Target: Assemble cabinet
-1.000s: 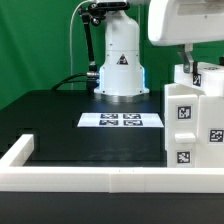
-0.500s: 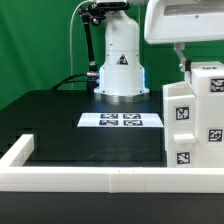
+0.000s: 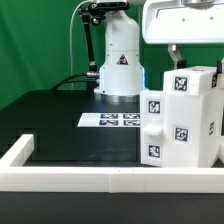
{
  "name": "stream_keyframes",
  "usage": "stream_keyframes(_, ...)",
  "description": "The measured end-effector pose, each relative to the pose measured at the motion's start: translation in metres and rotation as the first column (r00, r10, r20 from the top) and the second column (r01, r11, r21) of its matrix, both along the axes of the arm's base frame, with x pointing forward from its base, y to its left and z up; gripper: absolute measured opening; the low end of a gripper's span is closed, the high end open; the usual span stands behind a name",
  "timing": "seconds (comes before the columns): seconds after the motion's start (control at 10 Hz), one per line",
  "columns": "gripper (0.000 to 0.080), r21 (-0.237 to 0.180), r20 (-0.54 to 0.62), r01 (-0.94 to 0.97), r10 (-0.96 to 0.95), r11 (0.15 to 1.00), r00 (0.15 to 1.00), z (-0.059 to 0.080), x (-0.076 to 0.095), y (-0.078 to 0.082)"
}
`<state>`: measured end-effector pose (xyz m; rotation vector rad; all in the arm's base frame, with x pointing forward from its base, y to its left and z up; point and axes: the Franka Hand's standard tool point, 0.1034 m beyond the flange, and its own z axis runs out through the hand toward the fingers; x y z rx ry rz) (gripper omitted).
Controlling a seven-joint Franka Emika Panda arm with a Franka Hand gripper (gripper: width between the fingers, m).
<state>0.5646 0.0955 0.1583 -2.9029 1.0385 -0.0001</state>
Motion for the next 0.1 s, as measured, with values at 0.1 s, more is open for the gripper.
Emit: stream_keyframes(0.1, 0.0763, 0.0, 0.0, -0.004, 0.004, 1.0, 1.0, 0.0, 0.0, 0.0002)
